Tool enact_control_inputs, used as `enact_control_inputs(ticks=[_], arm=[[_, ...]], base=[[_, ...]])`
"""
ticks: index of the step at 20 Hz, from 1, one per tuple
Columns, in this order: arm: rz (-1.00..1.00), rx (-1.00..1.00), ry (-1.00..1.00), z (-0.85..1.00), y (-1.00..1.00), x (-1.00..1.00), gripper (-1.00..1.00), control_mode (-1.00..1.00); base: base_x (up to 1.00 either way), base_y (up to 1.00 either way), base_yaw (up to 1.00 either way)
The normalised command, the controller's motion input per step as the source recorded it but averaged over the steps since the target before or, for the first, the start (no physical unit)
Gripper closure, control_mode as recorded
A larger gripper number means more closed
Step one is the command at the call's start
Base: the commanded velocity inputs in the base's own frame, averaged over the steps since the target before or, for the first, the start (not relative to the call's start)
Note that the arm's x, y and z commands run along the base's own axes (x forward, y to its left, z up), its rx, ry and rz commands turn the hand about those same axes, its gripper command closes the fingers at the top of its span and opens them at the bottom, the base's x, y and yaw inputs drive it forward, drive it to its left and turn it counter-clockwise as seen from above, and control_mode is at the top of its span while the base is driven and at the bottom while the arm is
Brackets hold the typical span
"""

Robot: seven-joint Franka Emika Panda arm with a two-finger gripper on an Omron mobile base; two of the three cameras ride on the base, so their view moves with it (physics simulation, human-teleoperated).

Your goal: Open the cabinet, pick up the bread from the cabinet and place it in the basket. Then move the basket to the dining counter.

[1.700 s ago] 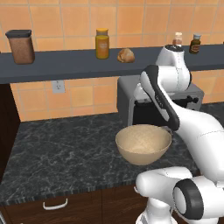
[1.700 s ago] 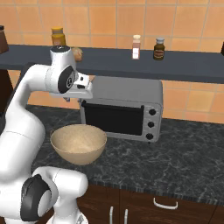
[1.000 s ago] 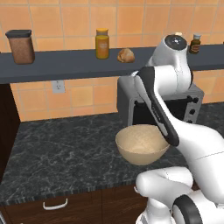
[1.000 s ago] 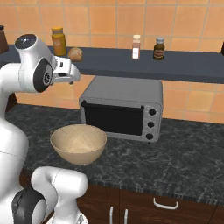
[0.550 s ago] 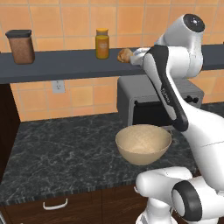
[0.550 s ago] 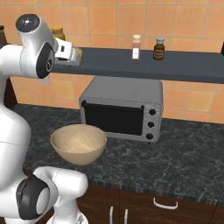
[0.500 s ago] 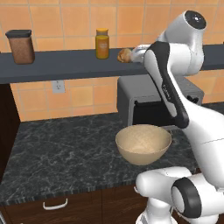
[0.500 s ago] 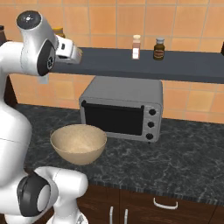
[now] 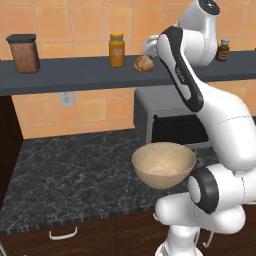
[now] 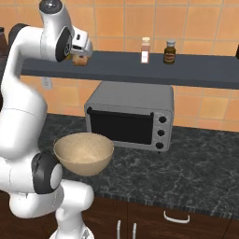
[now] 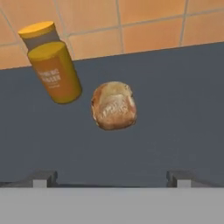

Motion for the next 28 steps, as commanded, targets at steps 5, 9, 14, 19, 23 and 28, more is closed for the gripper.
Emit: enact_control_inputs(ticks=[5,9,14,19,23,28], arm=[[0.0,-0.06,0.1,0.0,0.14,0.88,-1.0,-1.0],[0.0,-0.06,0.09,0.0,0.01,0.93,-1.0,-1.0],[0.0,-0.06,0.07,-0.02,0.0,0.66,-1.0,-1.0],[0.0,0.0,0.15,-0.26,0.01,0.03,-1.0,-1.0],[0.0,0.0,0.13,-0.32,0.0,0.01,-1.0,-1.0],[0.0,0.0,0.09,-0.25,0.17,0.03,-1.0,-1.0]], base=[[0.0,0.0,0.0],[0.0,0.0,0.0],[0.0,0.0,0.0],[0.0,0.0,0.0],[0.0,0.0,0.0],[0.0,0.0,0.0]])
